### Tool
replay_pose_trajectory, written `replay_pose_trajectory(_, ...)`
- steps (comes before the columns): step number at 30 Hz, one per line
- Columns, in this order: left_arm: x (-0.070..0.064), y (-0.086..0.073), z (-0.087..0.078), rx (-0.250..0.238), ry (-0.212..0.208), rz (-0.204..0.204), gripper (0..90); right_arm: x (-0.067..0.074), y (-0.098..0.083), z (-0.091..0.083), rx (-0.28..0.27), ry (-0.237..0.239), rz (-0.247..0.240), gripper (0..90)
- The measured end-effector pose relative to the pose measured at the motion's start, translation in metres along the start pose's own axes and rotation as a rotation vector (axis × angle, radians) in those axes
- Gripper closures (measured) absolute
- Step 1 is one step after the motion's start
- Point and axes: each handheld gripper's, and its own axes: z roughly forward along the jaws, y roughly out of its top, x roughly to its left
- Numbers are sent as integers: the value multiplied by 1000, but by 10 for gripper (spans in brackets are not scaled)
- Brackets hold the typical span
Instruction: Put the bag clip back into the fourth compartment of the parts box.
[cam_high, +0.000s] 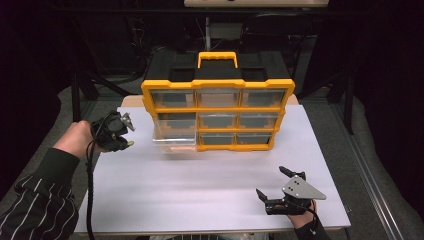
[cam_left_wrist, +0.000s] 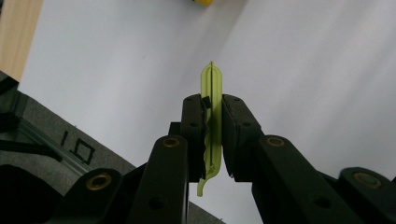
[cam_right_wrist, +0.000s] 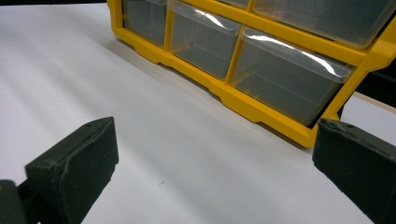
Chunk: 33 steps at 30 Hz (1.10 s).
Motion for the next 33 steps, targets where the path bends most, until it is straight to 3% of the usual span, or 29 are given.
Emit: replay_pose_trajectory(33, 1, 37, -58, -47, 76, 60, 800, 0, 0, 0, 2, 2, 3, 0)
